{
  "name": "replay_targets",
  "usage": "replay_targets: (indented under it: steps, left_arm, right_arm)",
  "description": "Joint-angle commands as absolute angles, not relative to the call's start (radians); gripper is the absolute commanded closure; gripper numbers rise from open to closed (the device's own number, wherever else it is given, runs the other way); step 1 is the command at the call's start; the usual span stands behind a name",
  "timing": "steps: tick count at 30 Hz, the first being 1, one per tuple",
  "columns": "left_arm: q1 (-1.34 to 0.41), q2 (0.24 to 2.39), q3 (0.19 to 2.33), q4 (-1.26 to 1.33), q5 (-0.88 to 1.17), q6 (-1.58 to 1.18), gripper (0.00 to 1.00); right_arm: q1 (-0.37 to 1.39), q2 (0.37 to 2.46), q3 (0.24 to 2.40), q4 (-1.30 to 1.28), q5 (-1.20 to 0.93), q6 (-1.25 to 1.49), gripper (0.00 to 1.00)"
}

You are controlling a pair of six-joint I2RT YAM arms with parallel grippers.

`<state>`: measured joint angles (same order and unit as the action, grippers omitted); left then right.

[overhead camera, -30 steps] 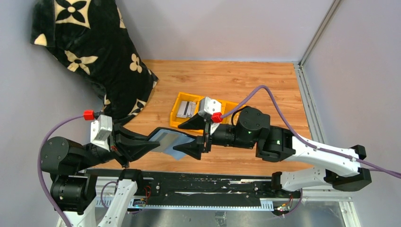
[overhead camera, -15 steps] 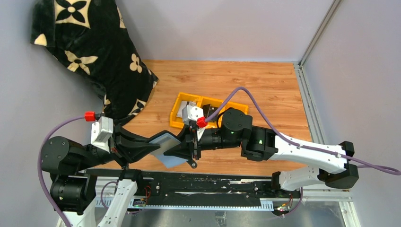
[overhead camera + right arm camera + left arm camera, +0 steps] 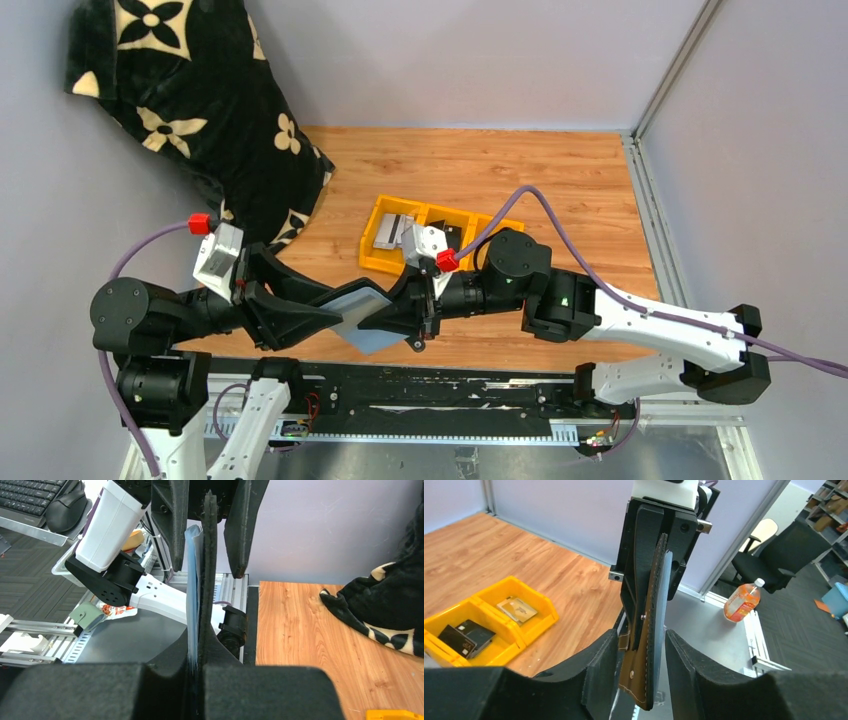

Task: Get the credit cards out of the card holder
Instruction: Remove the credit card from the card holder.

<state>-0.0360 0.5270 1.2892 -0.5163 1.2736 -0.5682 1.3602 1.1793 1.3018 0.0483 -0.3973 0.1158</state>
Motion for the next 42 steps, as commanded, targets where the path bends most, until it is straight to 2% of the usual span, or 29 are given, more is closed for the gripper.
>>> replay_targets:
  steps: [1, 9, 14, 21, 31, 34, 40, 41, 42]
  left_arm:
    - [-0.035, 0.554, 1.291, -0.465, 1.306, -0.657, 0.57]
    - [-0.035, 0.565, 1.29, -0.359, 1.31, -0.8, 0.6]
    - [-0.034, 0.558, 1.278, -0.368, 1.319, -0.775, 0.7]
    - [-0.035, 0.538, 1.289, -0.487, 1.269, -0.606, 0.79]
    - [-0.035, 0.567, 1.303, -0.473, 1.27, -0.649, 1.0]
    - [-0.035, 0.567, 1.293, -0.452, 1.28, -0.691, 1.0]
    - [-0.035, 0.533, 1.272, -0.498, 1.252, -0.631, 0.91]
    - [-0.034, 0.523, 1.27, -0.507, 1.241, -0.614, 0.86]
    - [-0.035, 0.514, 1.264, -0.517, 1.235, -0.604, 0.74]
  right_arm:
    - [1.348, 1.163, 1.306, 0.043, -0.426, 0.094, 1.0]
    - [1.348, 1.177, 1.319, 0.013, -0.428, 0.083, 1.0]
    - [1.348, 1.175, 1.325, 0.014, -0.438, 0.082, 1.0]
    - [1.35, 1.183, 1.34, 0.012, -0.474, 0.086, 1.0]
    - [1.35, 1.18, 1.326, 0.013, -0.469, 0.074, 1.0]
    - [1.35, 1.174, 1.32, 0.014, -0.454, 0.068, 1.0]
    - [1.35, 1.178, 1.328, 0.019, -0.452, 0.072, 1.0]
    - [1.35, 1.181, 1.334, 0.016, -0.453, 0.072, 1.0]
    - [1.35, 1.185, 1.339, 0.014, -0.456, 0.072, 1.0]
